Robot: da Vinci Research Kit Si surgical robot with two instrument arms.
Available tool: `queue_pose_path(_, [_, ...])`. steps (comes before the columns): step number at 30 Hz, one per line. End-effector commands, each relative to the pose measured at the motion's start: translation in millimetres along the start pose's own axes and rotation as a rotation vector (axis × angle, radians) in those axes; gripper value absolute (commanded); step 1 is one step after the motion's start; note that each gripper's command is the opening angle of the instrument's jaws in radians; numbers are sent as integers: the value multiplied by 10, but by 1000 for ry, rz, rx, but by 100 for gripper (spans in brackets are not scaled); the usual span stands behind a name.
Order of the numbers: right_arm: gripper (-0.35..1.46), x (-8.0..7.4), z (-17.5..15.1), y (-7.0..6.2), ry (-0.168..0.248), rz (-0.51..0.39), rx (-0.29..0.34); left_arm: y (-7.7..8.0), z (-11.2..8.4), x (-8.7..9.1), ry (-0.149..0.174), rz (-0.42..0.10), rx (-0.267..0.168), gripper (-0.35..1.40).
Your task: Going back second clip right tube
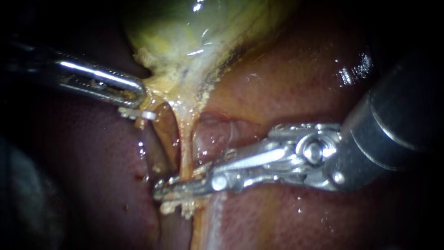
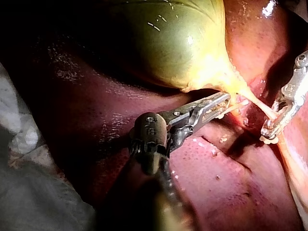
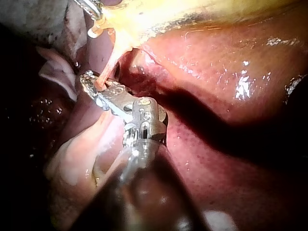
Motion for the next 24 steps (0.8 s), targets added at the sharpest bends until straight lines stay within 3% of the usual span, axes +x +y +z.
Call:
queue_pose_path(1, [-35,-1,0,1,-2,-1,-2,0,0,0,0,0,0,-35])
queue_pose_path(5, [-33,-3,2,4,16,-8,13,0,0,0,0,0,0,-35])
queue_pose_path(7, [-2,-3,3,7,33,-56,27,0,0,0,0,0,0,-35])
queue_pose_path(13, [34,-12,8,23,54,-128,40,0,0,0,0,0,0,-35])
queue_pose_path(19, [44,-32,16,51,55,-180,34,0,0,-1,0,0,1,-35])
queue_pose_path(24, [48,-34,10,61,69,-287,13,0,0,-1,0,0,1,-35])
